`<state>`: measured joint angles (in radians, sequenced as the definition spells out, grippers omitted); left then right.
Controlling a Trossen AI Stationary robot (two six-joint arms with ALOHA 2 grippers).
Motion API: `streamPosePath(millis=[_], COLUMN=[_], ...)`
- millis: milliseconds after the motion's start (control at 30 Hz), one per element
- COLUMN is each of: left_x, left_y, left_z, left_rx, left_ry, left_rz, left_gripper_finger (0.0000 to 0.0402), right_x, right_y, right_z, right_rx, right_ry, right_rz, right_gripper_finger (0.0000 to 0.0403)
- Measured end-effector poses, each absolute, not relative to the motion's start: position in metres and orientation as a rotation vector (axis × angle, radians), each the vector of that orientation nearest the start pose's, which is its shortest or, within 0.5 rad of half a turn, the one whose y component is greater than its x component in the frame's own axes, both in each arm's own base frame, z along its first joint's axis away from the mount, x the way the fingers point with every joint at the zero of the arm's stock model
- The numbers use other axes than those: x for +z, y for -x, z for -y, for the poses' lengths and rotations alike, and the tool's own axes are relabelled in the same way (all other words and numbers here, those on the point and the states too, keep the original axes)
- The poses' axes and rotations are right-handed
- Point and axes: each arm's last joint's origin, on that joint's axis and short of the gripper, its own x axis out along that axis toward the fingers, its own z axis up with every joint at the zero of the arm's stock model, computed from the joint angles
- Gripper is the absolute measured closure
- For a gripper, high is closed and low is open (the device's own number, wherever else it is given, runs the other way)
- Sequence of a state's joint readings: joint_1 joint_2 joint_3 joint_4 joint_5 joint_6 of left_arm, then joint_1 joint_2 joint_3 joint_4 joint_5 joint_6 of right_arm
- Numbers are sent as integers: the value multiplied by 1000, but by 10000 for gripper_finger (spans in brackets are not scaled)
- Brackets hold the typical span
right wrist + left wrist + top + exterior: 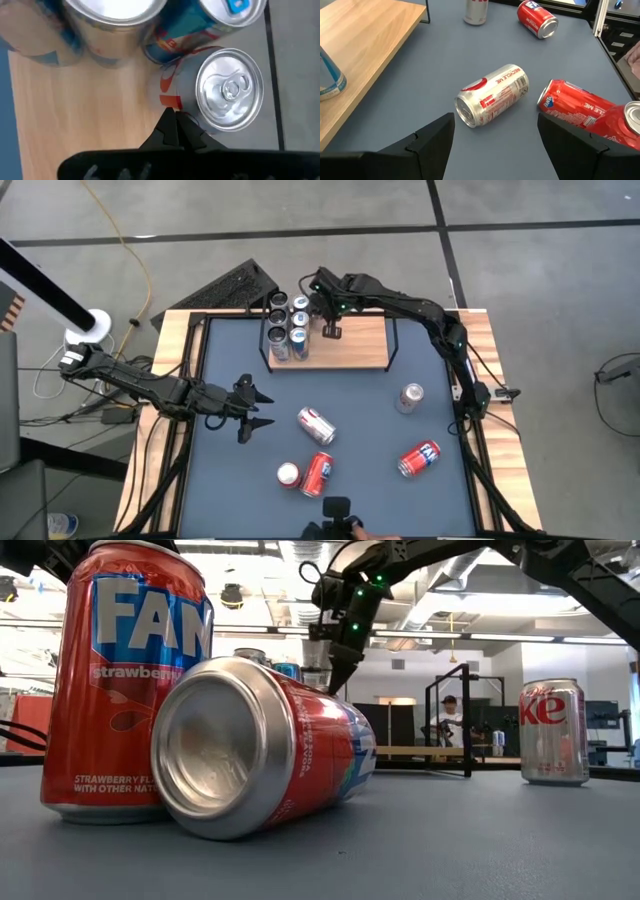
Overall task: Place canned beverage on shelf
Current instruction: Put the middle silver soda can on the shelf
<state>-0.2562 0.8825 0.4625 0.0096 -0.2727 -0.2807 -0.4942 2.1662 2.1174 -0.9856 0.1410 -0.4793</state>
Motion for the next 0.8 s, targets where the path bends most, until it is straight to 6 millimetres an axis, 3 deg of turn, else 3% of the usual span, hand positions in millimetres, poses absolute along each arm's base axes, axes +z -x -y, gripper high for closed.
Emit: streamPosePath(millis=[300, 467, 567, 667, 800], left_x=[224, 224, 224, 224, 224], left_y=[-184, -184, -184, -184, -184], left_z=[40, 40, 40, 40, 39], left_rx=[70, 70, 69, 82, 106], left_ry=[174, 174, 165, 161, 156], left_rz=[-391, -391, -391, -389, -388], left_gripper_finger=[127, 127, 127, 127, 127], right_x=[283, 312, 336, 347, 336], right_y=[-396, -380, -371, -365, -367], right_z=[217, 215, 234, 258, 282], right_rx=[-309, -341, -419, -447, -417], right_ry=[218, 226, 291, 331, 339], right_rz=[-1289, -1245, -1094, -967, -901], right_gripper_finger=[403, 403, 403, 403, 403])
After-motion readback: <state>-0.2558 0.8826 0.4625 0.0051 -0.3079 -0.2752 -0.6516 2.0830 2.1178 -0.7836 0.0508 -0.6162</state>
